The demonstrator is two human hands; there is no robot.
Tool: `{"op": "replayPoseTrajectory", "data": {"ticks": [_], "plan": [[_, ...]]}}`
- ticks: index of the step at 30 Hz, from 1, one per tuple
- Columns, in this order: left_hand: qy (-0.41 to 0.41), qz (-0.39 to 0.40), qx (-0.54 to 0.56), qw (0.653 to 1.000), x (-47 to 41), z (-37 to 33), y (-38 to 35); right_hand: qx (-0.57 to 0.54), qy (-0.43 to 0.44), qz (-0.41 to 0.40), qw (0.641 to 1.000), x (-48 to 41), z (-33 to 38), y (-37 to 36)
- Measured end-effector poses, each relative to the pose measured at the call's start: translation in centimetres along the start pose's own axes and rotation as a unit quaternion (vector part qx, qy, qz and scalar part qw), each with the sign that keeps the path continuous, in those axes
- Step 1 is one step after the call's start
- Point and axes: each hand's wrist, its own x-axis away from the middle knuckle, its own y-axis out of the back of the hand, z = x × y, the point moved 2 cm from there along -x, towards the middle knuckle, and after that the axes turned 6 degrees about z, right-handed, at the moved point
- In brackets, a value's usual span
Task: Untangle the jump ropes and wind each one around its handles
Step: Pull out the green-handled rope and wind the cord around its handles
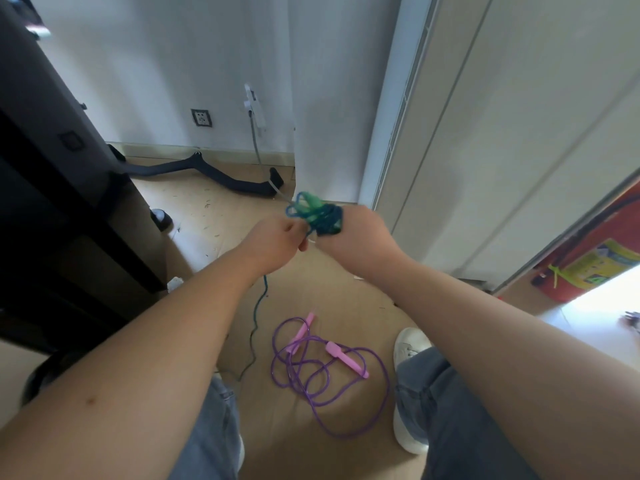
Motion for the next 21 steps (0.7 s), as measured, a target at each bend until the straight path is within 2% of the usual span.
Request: {"op": "replayPoseTrajectory", "data": {"ticks": [3,6,9,11,13,17,19,21], "plan": [[-0.007,0.038,-0.044,0.998,0.1,0.7,-0.9,-0.010,-0.062,-0.057,0.996,-1.0,-2.1,1.1],[-0.057,0.051,-0.052,0.996,0.7,-0.5,-1.1,0.061,-0.099,-0.073,0.991,-1.7,-4.2,1.5],[-0.150,0.084,-0.097,0.980,1.4,-1.9,-1.4,0.181,-0.104,-0.034,0.977,-1.7,-4.4,0.4],[-0.212,0.096,-0.146,0.962,2.0,-2.7,-1.5,0.253,-0.074,0.014,0.965,-1.3,-3.8,-0.7],[-0.240,0.075,-0.154,0.956,1.9,-2.7,-1.1,0.283,-0.021,0.071,0.956,-0.8,-3.2,-1.7],[-0.203,-0.010,-0.173,0.964,1.0,-1.1,0.2,0.337,0.089,0.139,0.927,0.2,-2.4,-3.1],[-0.151,-0.018,-0.170,0.974,0.6,0.0,0.4,0.287,0.122,0.161,0.936,0.8,-1.9,-3.8],[-0.105,-0.006,-0.120,0.987,0.5,0.8,0.2,0.231,0.134,0.173,0.948,1.2,-1.4,-3.8]]}}
